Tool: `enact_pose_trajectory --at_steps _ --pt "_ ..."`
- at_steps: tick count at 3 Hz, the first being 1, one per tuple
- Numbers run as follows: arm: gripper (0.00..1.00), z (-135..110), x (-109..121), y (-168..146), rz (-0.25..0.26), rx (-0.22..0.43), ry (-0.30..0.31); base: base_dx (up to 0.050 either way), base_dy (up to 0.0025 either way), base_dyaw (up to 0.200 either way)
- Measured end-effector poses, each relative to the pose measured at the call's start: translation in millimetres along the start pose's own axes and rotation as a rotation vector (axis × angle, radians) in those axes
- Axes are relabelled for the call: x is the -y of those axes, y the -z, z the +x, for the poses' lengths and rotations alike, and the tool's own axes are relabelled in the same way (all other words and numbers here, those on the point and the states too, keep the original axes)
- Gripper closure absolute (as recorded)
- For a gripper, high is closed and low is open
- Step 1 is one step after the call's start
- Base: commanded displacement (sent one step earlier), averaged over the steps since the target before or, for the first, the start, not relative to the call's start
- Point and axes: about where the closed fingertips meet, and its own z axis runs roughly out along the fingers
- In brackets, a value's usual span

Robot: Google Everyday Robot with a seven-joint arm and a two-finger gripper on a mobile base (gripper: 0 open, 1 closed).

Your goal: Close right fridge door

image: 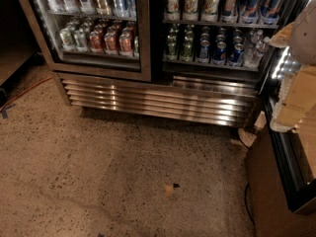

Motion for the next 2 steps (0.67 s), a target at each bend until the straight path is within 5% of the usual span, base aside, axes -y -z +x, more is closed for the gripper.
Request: enact_pose_trajectory --at_steps 1,2 --pt "0.0 -4.8 3.8 -0.4 0.002 -0.001 0.002 0.0 0.0 0.0" --pt "0.0 -9.7 -1.2 -39.6 -0.086 -0.026 -0.009 0.0 0.0 0.0"
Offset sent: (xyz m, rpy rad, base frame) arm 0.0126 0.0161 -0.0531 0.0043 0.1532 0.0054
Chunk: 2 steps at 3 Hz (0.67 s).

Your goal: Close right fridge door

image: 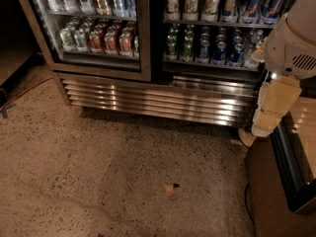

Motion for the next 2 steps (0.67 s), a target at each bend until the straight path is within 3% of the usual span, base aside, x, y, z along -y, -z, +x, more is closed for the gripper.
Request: enact_pose_trajectory --at_steps 1,2 --pt "0.0 -1.0 0.4 -0.7 0.0 0.001 0.002 0.0 0.0 0.0" --pt "0.0 -30.3 -8.4 -11.1 0.003 -0.033 0.063 0.0 0.0 0.0"
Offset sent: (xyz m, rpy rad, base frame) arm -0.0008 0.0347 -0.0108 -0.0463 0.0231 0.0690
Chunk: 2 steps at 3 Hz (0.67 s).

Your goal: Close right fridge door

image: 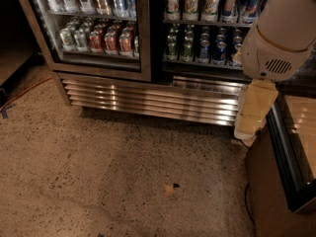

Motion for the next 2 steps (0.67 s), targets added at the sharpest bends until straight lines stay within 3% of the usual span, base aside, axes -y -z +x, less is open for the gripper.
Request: enact_pose_trajectory --at_steps 2 --pt "0.0 0.0 0.0 0.0 0.0 0.0 0.0 0.0 0.0 -0.199"
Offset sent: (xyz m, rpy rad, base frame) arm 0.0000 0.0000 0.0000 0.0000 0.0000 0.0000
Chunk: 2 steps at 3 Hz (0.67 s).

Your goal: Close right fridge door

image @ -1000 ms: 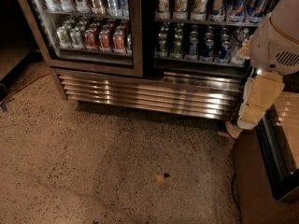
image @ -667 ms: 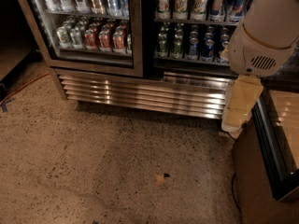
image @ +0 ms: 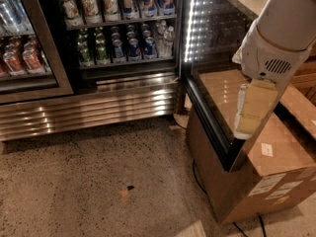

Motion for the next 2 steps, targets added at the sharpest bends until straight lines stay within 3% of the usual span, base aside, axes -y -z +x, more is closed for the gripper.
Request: enact_pose_trajectory --at_steps 2 --pt "0.0 0.0 0.0 0.0 0.0 0.0 0.0 0.0 -0.00001 -0.2"
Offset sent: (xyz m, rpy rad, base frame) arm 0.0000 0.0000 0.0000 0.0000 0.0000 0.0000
